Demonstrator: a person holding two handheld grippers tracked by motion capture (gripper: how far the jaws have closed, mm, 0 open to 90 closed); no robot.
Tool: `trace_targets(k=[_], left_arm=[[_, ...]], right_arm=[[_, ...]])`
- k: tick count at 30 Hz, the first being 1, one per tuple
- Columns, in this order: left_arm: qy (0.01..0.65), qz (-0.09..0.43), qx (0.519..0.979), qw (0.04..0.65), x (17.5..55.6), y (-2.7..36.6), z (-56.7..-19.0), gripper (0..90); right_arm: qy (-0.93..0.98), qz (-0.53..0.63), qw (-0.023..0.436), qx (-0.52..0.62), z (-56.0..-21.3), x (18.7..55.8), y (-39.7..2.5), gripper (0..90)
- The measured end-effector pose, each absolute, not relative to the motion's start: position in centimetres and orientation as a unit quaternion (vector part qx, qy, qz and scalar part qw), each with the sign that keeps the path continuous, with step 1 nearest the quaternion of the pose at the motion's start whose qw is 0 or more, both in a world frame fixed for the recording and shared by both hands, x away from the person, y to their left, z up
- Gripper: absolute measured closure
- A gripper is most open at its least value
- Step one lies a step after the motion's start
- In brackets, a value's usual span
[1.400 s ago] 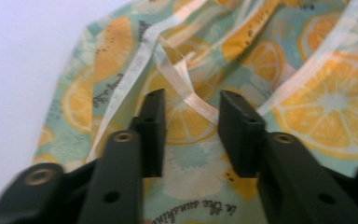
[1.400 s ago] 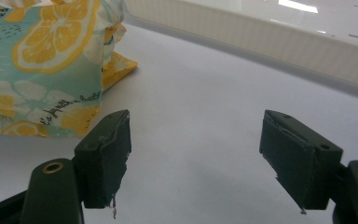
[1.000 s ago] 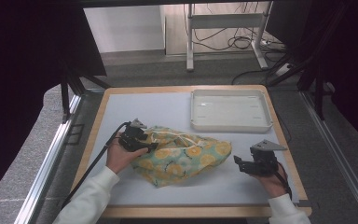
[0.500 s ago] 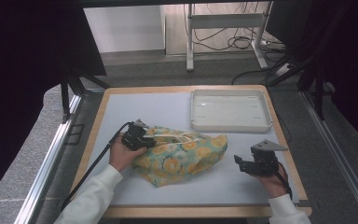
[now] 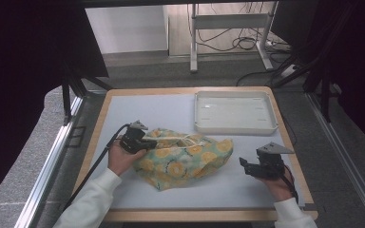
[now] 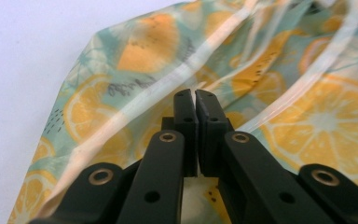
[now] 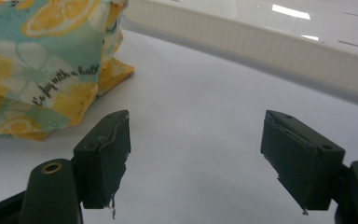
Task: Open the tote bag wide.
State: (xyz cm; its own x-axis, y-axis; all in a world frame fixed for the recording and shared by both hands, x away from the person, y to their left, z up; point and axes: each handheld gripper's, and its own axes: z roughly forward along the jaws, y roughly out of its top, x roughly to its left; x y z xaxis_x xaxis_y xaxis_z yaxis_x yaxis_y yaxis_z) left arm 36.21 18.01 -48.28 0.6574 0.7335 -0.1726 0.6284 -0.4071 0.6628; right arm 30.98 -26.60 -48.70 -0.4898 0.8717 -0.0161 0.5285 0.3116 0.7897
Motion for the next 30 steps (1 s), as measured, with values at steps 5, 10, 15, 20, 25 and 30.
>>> trace_targets(k=[5, 10, 15, 20, 25, 30], left_arm=[[0.4, 0.072, 0.833, 0.375, 35.5, 18.4, -47.4, 89.4], [0.395, 0.067, 0.829, 0.39, 34.8, 18.5, -46.6, 89.7], [0.386, 0.065, 0.827, 0.404, 34.1, 18.5, -45.7, 89.8], [0.377, 0.064, 0.827, 0.412, 33.3, 18.4, -45.1, 89.7], [0.372, 0.063, 0.827, 0.417, 32.9, 18.5, -44.9, 89.7], [0.372, 0.059, 0.827, 0.418, 33.0, 18.6, -45.0, 89.8]], right_arm=[[0.773, 0.382, 0.235, 0.449, -48.2, 30.8, -26.6, 23.9], [0.768, 0.39, 0.243, 0.445, -47.4, 30.6, -26.6, 24.0], [0.771, 0.407, 0.245, 0.425, -45.8, 30.3, -25.9, 24.3], [0.78, 0.427, 0.244, 0.387, -43.1, 30.1, -23.9, 25.1], [0.79, 0.444, 0.221, 0.361, -41.7, 30.8, -21.7, 25.5], [0.819, 0.433, 0.191, 0.323, -41.3, 32.8, -17.0, 27.6]])
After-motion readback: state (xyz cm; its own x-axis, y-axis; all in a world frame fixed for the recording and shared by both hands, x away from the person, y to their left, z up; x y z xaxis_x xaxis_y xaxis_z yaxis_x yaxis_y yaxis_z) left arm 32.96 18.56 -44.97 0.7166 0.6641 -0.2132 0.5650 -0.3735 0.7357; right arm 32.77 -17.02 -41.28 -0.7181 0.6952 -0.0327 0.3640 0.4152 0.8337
